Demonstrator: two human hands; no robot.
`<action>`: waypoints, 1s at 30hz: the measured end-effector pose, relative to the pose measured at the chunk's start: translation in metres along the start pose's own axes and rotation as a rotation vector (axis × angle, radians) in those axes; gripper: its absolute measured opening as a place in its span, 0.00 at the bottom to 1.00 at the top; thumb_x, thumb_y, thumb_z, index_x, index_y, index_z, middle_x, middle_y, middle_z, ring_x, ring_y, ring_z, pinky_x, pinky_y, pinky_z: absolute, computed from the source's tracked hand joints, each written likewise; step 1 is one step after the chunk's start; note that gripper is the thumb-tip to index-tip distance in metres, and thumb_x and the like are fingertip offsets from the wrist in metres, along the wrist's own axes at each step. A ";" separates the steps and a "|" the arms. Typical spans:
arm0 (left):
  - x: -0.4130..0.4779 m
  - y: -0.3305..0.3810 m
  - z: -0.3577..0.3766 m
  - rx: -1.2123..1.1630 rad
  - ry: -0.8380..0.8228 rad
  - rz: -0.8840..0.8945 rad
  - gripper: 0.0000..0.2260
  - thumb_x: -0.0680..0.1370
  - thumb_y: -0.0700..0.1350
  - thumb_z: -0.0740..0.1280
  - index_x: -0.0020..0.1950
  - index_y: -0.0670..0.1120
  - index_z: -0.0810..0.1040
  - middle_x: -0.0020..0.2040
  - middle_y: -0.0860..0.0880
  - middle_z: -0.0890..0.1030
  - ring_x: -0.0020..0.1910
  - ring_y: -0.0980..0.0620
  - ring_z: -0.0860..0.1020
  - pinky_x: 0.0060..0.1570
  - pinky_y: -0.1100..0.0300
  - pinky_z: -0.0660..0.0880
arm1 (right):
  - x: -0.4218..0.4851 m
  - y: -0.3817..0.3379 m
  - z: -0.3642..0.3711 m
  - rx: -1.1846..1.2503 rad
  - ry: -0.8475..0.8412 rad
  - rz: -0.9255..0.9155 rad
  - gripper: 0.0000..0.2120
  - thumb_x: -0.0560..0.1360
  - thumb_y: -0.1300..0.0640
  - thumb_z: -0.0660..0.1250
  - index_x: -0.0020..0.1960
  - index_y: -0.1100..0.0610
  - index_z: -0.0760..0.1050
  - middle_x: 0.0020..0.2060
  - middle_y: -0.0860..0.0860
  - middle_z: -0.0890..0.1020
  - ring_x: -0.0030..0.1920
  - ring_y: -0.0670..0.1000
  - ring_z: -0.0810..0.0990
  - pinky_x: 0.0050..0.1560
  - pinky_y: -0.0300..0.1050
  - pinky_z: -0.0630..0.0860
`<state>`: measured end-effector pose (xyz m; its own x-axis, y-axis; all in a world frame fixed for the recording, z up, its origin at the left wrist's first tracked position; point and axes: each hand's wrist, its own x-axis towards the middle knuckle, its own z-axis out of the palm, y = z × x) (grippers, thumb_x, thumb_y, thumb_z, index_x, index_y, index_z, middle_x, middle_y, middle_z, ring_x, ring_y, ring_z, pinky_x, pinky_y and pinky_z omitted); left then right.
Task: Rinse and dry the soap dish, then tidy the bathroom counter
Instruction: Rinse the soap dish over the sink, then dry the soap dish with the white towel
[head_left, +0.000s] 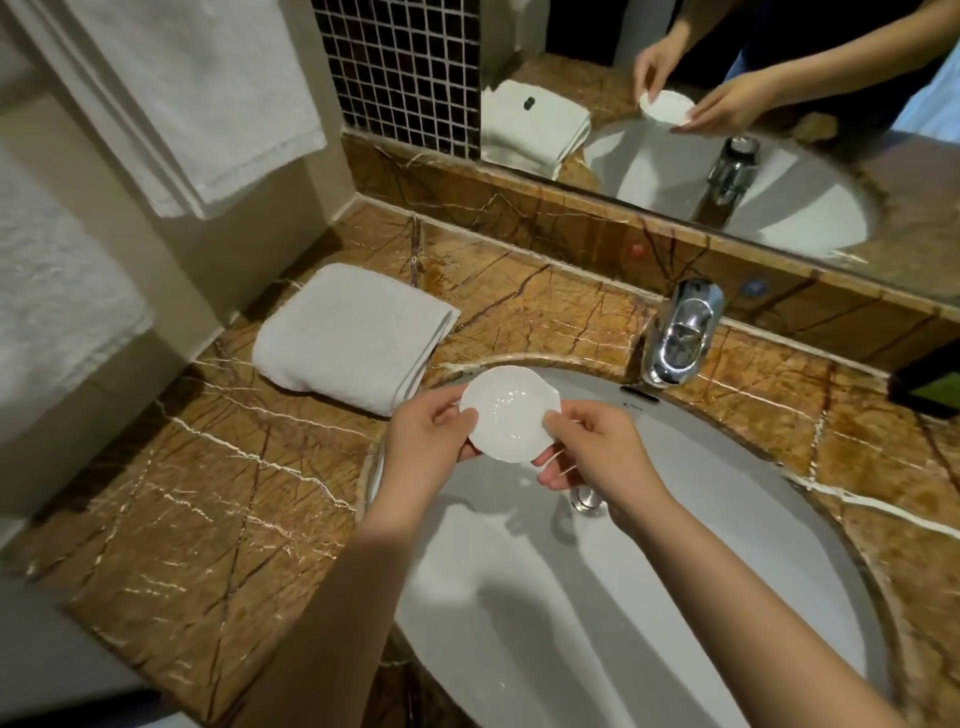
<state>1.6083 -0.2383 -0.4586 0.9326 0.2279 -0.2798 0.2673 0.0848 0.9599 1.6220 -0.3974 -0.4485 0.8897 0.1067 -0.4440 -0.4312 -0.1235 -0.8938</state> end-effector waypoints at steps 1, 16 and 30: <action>0.002 0.001 -0.003 -0.025 -0.006 -0.005 0.15 0.75 0.30 0.61 0.51 0.46 0.82 0.36 0.51 0.83 0.34 0.58 0.81 0.32 0.67 0.76 | 0.005 -0.002 0.002 0.006 -0.036 0.015 0.11 0.79 0.62 0.57 0.48 0.67 0.76 0.28 0.59 0.78 0.21 0.50 0.76 0.22 0.38 0.74; 0.148 0.045 -0.041 1.513 -0.118 0.521 0.28 0.72 0.32 0.62 0.70 0.52 0.68 0.66 0.47 0.74 0.64 0.43 0.71 0.52 0.49 0.73 | 0.062 0.002 0.022 -0.074 0.168 0.022 0.12 0.77 0.66 0.57 0.38 0.61 0.75 0.23 0.55 0.78 0.20 0.51 0.74 0.24 0.41 0.76; 0.111 0.046 -0.093 0.852 -0.009 0.486 0.13 0.74 0.35 0.66 0.46 0.53 0.81 0.65 0.51 0.65 0.60 0.55 0.68 0.58 0.64 0.67 | 0.077 -0.001 0.052 -0.036 0.298 0.045 0.12 0.75 0.65 0.57 0.36 0.62 0.73 0.23 0.55 0.78 0.20 0.52 0.73 0.27 0.45 0.76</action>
<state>1.7021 -0.1193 -0.4468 0.9882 0.0451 0.1461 -0.0640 -0.7456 0.6633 1.6825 -0.3374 -0.4854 0.8771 -0.1934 -0.4397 -0.4700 -0.1568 -0.8686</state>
